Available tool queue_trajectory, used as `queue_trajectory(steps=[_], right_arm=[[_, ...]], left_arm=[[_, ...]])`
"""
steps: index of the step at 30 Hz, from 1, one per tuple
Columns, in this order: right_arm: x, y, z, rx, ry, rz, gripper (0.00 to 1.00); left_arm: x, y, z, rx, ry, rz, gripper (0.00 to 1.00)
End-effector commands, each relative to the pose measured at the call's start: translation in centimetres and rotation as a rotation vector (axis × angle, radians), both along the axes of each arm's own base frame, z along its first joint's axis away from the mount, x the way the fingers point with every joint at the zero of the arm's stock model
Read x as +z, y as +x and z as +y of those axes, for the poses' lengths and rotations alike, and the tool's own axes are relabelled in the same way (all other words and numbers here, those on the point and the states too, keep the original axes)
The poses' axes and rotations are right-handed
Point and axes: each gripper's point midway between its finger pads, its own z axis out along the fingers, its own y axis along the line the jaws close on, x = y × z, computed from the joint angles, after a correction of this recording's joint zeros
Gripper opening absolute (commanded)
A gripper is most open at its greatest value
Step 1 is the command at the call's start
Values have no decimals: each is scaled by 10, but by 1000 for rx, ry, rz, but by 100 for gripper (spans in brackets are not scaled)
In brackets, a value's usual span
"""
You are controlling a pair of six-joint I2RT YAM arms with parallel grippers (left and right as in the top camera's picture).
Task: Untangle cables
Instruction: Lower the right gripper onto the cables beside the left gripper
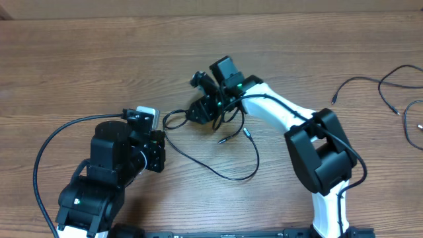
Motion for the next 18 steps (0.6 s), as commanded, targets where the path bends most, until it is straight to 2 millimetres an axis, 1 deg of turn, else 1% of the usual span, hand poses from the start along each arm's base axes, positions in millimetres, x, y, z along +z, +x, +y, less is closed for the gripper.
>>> queue_trajectory(steps=[1,4,5,7,10,11,12,13,14,15,16,18], right_arm=[[-4,-11,14,35,13,7,65],[-11,-16,23,55,16,4,64],[-13,-16,25,58,17,2,62],[-14,-17,30,67,24,-9,56],[-17,-15,34,72,34,-23,53],[-18,-14,35,72,36,-26,50],[-22,-13,35,72,36,-26,43],[-26,-12,36,72,37,-27,41],[-29,-12,37,72,36,-25,41],[-33,-11,37,72,35,-24,49],[-38,-11,37,72,33,-20,55],[-44,-11,37,72,30,-17,55]], left_arm=[[-3,-1,0,31,-38,22,6],[-1,-1,-3,17,-55,17,6],[0,-1,-6,6,-65,18,6],[0,-3,-9,-8,-76,23,7],[1,-4,-12,-25,-90,27,7],[1,-5,-13,-30,-94,28,6],[1,-5,-14,-35,-98,29,6],[1,-5,-14,-36,-99,30,7],[1,-5,-14,-36,-99,30,6],[1,-6,-14,-37,-99,30,7],[1,-6,-14,-37,-99,30,6],[1,-6,-14,-37,-99,30,7]])
